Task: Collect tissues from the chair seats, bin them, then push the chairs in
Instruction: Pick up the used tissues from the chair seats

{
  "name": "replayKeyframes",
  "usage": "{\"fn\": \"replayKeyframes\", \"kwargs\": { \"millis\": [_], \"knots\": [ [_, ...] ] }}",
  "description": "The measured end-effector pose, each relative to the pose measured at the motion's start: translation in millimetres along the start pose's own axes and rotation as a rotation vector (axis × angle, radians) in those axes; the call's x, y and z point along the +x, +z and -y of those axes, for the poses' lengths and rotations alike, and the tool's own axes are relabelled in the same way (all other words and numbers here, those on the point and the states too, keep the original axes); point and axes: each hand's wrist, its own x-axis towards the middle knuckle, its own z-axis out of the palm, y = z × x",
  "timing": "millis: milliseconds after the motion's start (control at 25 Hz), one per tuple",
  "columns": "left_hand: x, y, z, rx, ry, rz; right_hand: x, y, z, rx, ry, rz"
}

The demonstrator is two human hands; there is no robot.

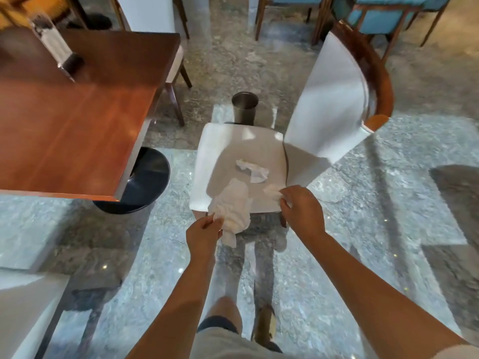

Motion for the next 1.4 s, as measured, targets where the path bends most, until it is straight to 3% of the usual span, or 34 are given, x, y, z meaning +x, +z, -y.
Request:
{"fn": "replayKeyframes", "kwargs": {
  "millis": [440, 640, 800, 880, 1000, 1200, 1400],
  "knots": [
    [167.1, 77.3, -16.4, 0.001, -0.081, -0.04, 177.1, 126.5, -56.2, -0.002, 0.012, 0.124],
    [245.7, 94.0, 33.7, 0.066, -0.076, -0.06, 236.9, 237.7, -108.3, -0.031, 0.044, 0.178],
    [276.8, 94.1, 75.3, 0.001, -0.151, -0.136, 251.2, 304.7, -144.5, -0.075, 0.042, 0.342],
    [284.0, 94.0, 86.3, -0.018, -0.184, -0.149, 248.6, 318.8, -155.9, -0.082, 0.011, 0.459],
    [289.9, 95.4, 91.4, -0.018, -0.209, -0.153, 247.9, 331.0, -170.1, -0.115, -0.102, 0.46],
    [297.2, 102.8, 94.3, -0.021, -0.202, -0.158, 255.9, 348.4, -182.3, -0.211, -0.026, 0.592],
    [298.4, 106.9, 100.1, -0.029, -0.234, -0.171, 253.2, 355.7, -179.3, -0.226, -0.064, 0.52]
  ]
}}
